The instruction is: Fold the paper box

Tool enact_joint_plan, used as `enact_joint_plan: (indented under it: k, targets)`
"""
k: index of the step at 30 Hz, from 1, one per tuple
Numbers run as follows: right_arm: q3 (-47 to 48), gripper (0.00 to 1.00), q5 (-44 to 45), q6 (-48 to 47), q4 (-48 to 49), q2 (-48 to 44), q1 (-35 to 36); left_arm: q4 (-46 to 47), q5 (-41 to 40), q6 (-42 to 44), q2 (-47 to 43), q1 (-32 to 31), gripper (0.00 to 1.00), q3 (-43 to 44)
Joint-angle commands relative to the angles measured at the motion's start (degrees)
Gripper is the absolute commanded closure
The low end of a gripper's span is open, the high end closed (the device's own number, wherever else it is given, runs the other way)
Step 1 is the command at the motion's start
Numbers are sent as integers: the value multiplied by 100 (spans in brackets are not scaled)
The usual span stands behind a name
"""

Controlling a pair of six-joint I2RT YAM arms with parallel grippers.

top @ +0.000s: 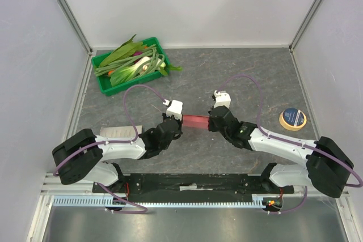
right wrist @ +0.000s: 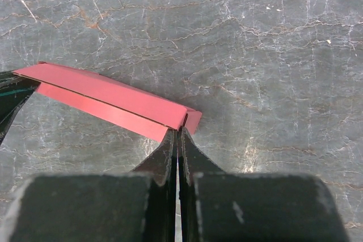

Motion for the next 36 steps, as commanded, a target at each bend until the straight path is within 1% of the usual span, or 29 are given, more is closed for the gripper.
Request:
enact_joint_plan:
  k: [1,3,4,6,7,9,10,15,17,18,20,21,23,24,25,27,28,29,31,34,35,36]
  targets:
    - [59,97,-498,-43,-118,77,102,-667,178,-348,109,-179,98,-219]
    - [348,95,-673,-104,-390,41,102,-658,169,-330,83,-188,98,-237]
    - [446,89,-874,-217,-496,50,102,-658,152,-322,66,-188,98,-254]
    - [761,85,-937,-245,-890,76,102,-658,143,-313,39,-188,98,-263]
    - [833,75,-964,-297,-971,68,94,-640,134,-295,30,-188,98,-272]
    - [973,69,-1122,-306,-1164,-20,67,-640,134,-286,39,-188,98,-272]
    - [992,64,-1174,-306,-1191,-73,67,-640,134,-295,39,-188,98,-263]
    - [1044,49,-1579,-131,-1463,-538,-82,-649,161,-278,127,-214,98,-202]
    - [1027,45,-1815,35,-1516,-723,-240,-640,161,-260,145,-223,98,-193]
    - [1009,40,-1895,80,-1552,-776,-319,-640,143,-251,144,-223,98,-193]
    - [974,34,-2001,246,-1622,-890,-538,-640,134,-234,136,-223,98,-201]
    - [957,26,-1984,343,-1666,-917,-609,-640,134,-242,110,-232,98,-202]
    - [861,16,-2001,711,-1806,-891,-960,-649,126,-225,109,-232,98,-193]
    - [790,5,-2106,1253,-1842,-864,-1118,-649,117,-225,118,-232,98,-193]
    - [711,2,-2254,1606,-1842,-803,-1433,-649,117,-225,127,-232,98,-184]
    - [413,2,-2789,2343,-1492,-715,-1707,-640,134,-216,144,-232,98,-175]
    - [342,2,-3227,2496,-1351,-610,-1874,-649,134,-216,153,-232,98,-166]
    - [220,2,-3362,2645,-1124,-548,-1936,-649,143,-216,162,-223,98,-166]
    - [113,2,-3564,3014,-973,-434,-2059,-640,152,-216,180,-232,98,-140]
    - [-203,3,-3898,3488,-394,-267,-2086,-640,178,-198,188,-241,98,-122]
    - [-395,3,-3995,3604,0,-223,-2086,-640,178,-181,180,-241,98,-114]
    - [-475,3,-4048,3709,186,-188,-2086,-640,178,-181,180,-241,98,-114]
